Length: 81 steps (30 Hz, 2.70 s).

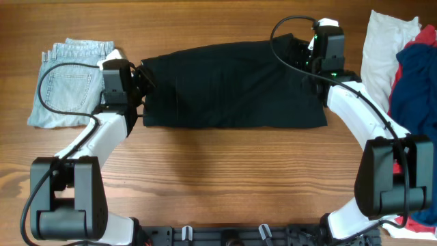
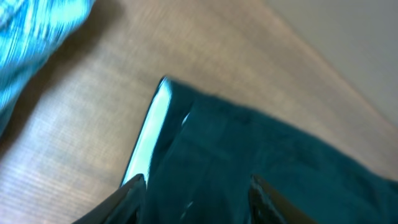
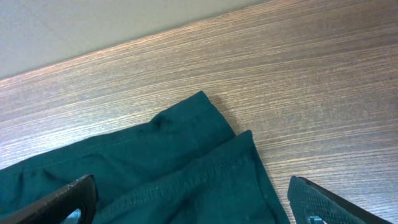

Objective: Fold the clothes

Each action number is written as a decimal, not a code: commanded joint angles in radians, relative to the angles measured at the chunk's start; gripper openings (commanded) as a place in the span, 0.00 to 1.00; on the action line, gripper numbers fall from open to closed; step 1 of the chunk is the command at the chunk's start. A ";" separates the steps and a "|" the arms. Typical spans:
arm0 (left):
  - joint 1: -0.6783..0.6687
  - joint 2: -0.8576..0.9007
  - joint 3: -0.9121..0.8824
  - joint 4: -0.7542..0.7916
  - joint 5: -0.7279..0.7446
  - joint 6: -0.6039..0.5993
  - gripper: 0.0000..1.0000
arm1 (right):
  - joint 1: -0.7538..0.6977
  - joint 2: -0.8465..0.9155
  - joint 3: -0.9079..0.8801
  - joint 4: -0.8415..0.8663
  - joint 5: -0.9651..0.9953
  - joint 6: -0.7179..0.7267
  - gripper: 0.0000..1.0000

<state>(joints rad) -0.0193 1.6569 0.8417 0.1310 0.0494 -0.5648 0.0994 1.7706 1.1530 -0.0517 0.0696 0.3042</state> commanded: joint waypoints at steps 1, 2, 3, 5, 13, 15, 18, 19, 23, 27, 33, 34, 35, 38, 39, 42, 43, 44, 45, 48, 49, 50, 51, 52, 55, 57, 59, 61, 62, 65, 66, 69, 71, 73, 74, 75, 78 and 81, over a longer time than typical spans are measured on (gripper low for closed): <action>0.005 0.008 0.014 -0.058 -0.012 0.011 0.55 | -0.005 0.024 0.022 -0.041 0.020 -0.013 0.99; 0.005 0.008 0.014 -0.076 -0.008 0.011 0.56 | -0.005 0.024 0.022 -0.061 0.021 -0.013 0.99; 0.005 0.008 0.014 -0.093 0.000 0.012 0.56 | -0.005 0.024 0.022 -0.089 0.020 -0.013 0.99; 0.005 0.008 0.014 -0.122 0.005 0.012 0.58 | -0.005 0.024 0.021 -0.160 0.020 -0.013 1.00; 0.004 0.013 0.013 -0.229 0.005 0.012 0.69 | -0.015 0.024 0.016 -0.562 0.024 0.089 0.99; 0.004 0.022 0.013 -0.245 0.005 0.011 0.71 | -0.014 0.024 0.016 -0.591 0.012 0.097 1.00; 0.003 0.060 0.013 -0.253 0.008 0.012 0.70 | -0.014 0.024 0.016 -0.620 0.007 0.099 0.99; 0.004 0.080 0.013 -0.256 0.024 0.012 0.65 | -0.014 0.024 0.016 -0.627 -0.005 0.099 0.99; 0.004 0.153 0.013 -0.272 0.167 0.012 0.38 | -0.014 0.040 0.016 -0.638 -0.067 0.080 1.00; 0.004 0.157 0.013 -0.348 0.190 0.012 0.28 | -0.016 0.102 0.016 -0.641 -0.059 0.057 1.00; 0.004 0.157 0.013 -0.544 0.189 0.012 0.04 | -0.016 0.204 0.016 -0.672 -0.050 0.011 0.75; 0.004 0.157 0.013 -0.581 0.189 0.012 0.04 | -0.018 0.208 0.016 -0.698 -0.035 0.013 0.53; 0.004 0.157 0.013 -0.619 0.187 0.012 0.04 | -0.019 0.208 0.016 -0.722 -0.032 0.014 0.29; 0.004 0.157 0.013 -0.709 0.186 0.043 0.04 | -0.022 0.203 0.017 -0.829 -0.005 0.082 0.05; 0.004 0.157 0.013 -0.740 0.186 0.061 0.04 | -0.022 0.199 0.017 -0.859 0.008 0.097 0.04; 0.005 0.157 0.013 -0.847 0.156 0.094 0.04 | -0.023 0.167 0.017 -0.938 0.032 0.099 0.05; 0.005 0.157 0.013 -0.874 0.126 0.094 0.04 | -0.023 0.156 0.017 -0.957 0.043 0.104 0.05; 0.006 0.157 0.013 -0.897 0.089 0.094 0.04 | -0.023 0.139 0.017 -0.984 0.055 0.118 0.05; 0.010 0.157 0.013 -0.916 0.055 0.094 0.04 | -0.023 0.122 0.017 -1.007 0.055 0.119 0.05; 0.035 0.157 0.013 -0.962 0.019 0.094 0.04 | -0.021 0.070 0.017 -1.071 0.052 0.143 0.05; 0.044 0.157 0.013 -0.970 0.019 0.094 0.04 | -0.019 0.052 0.017 -1.084 0.054 0.143 0.05; 0.055 0.157 0.013 -0.970 0.016 0.094 0.04 | -0.019 0.032 0.017 -1.085 0.054 0.140 0.06; 0.063 0.157 0.013 -0.969 0.016 0.094 0.04 | -0.019 0.017 0.017 -1.081 0.054 0.140 0.08; 0.071 0.157 0.013 -0.964 0.016 0.094 0.04 | -0.019 0.003 0.017 -1.061 0.054 0.139 0.11; 0.083 0.157 0.013 -0.949 0.016 0.094 0.04 | -0.019 -0.036 0.024 -0.975 0.038 0.084 0.19; 0.083 0.157 0.013 -0.939 0.016 0.094 0.04 | -0.019 -0.059 0.047 -0.941 0.039 0.085 0.43; 0.083 0.157 0.013 -0.932 0.016 0.094 0.04 | -0.019 -0.074 0.072 -0.874 0.037 0.084 0.84; 0.083 0.157 0.013 -0.924 0.016 0.094 0.04 | -0.019 -0.080 0.076 -0.740 -0.030 0.012 0.95; 0.083 0.157 0.013 -0.921 0.016 0.094 0.04 | -0.019 -0.076 0.076 -0.680 -0.070 -0.029 0.94; 0.083 0.157 0.013 -0.912 0.016 0.093 0.04 | -0.019 -0.058 0.076 -0.580 -0.079 -0.002 0.91; 0.083 0.157 0.013 -0.909 0.017 0.093 0.04 | -0.019 -0.041 0.076 -0.534 -0.080 0.020 0.87; 0.083 0.157 0.013 -0.901 0.017 0.093 0.04 | -0.019 -0.004 0.076 -0.505 -0.109 0.072 0.84; 0.083 0.157 0.013 -0.896 0.017 0.093 0.04 | -0.019 0.036 0.076 -0.492 -0.139 0.121 0.84; 0.083 0.157 0.013 -0.893 0.020 0.089 0.04 | -0.019 0.082 0.076 -0.465 -0.181 0.156 0.82; 0.083 0.157 0.013 -0.893 0.021 0.089 0.04 | -0.019 0.095 0.076 -0.460 -0.184 0.180 0.82; 0.083 0.157 0.013 -0.893 0.021 0.089 0.04 | -0.019 0.105 0.076 -0.452 -0.183 0.206 0.81; 0.083 0.157 0.013 -0.893 0.021 0.089 0.04 | -0.018 0.124 0.076 -0.391 -0.183 0.250 0.76; 0.083 0.157 0.013 -0.893 0.021 0.089 0.04 | -0.018 0.124 0.076 -0.351 -0.182 0.281 0.70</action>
<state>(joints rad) 0.0399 1.7454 0.9070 -0.7998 0.2646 -0.4820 0.0769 1.8763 1.2148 -0.4236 -0.0940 0.5205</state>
